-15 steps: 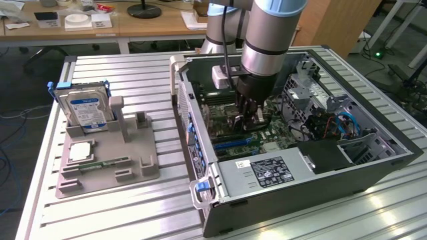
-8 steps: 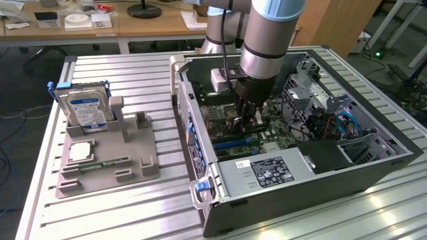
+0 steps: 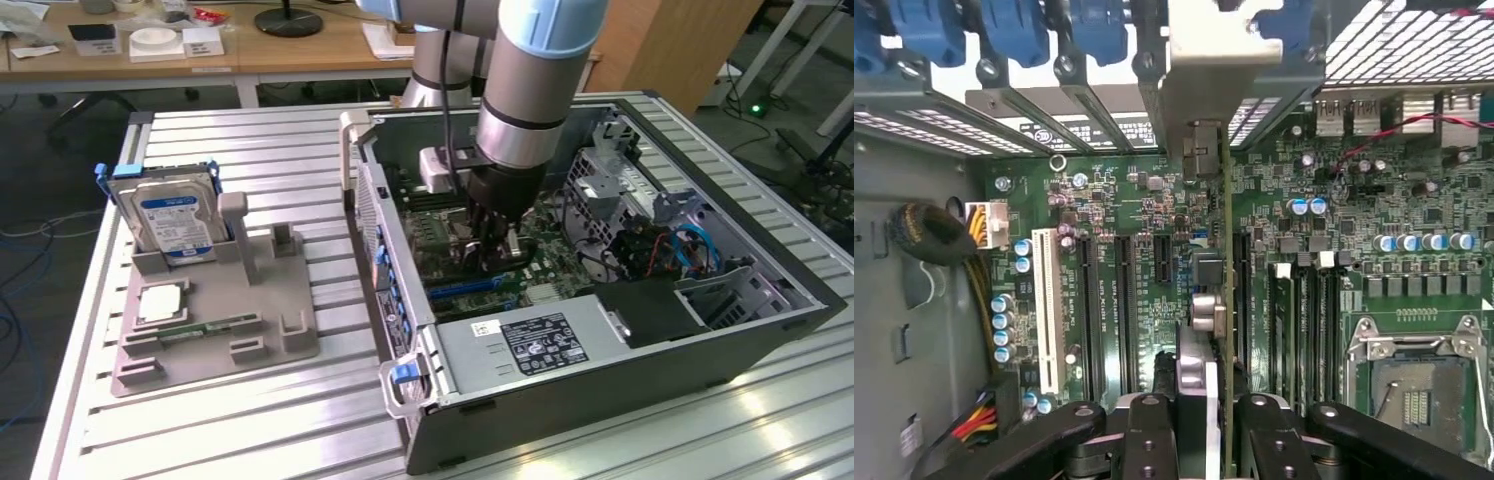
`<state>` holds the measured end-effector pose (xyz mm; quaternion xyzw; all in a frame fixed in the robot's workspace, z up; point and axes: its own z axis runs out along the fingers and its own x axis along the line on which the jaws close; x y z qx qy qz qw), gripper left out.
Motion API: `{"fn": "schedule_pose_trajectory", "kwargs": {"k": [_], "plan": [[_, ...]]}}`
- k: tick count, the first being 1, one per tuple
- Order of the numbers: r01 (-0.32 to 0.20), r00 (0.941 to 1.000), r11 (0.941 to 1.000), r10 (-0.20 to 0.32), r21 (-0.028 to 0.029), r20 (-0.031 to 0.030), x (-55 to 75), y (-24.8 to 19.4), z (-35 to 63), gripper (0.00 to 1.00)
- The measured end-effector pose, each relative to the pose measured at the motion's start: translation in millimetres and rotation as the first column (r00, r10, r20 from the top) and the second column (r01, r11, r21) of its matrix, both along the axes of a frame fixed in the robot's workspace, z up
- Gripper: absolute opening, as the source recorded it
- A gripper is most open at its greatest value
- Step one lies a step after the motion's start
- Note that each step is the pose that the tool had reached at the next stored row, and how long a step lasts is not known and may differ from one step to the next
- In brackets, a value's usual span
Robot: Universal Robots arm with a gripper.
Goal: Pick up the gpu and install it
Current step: 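Insert the gpu into the slot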
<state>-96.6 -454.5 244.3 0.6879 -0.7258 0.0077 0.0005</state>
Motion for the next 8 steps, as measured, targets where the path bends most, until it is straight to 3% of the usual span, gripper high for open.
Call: {"fn": "schedule_pose_trajectory", "kwargs": {"k": [8], "plan": [[0.0,1.0,1.0,0.0,-0.0001,-0.0008,-2.4,-0.2,-5.4,0.28]]}}
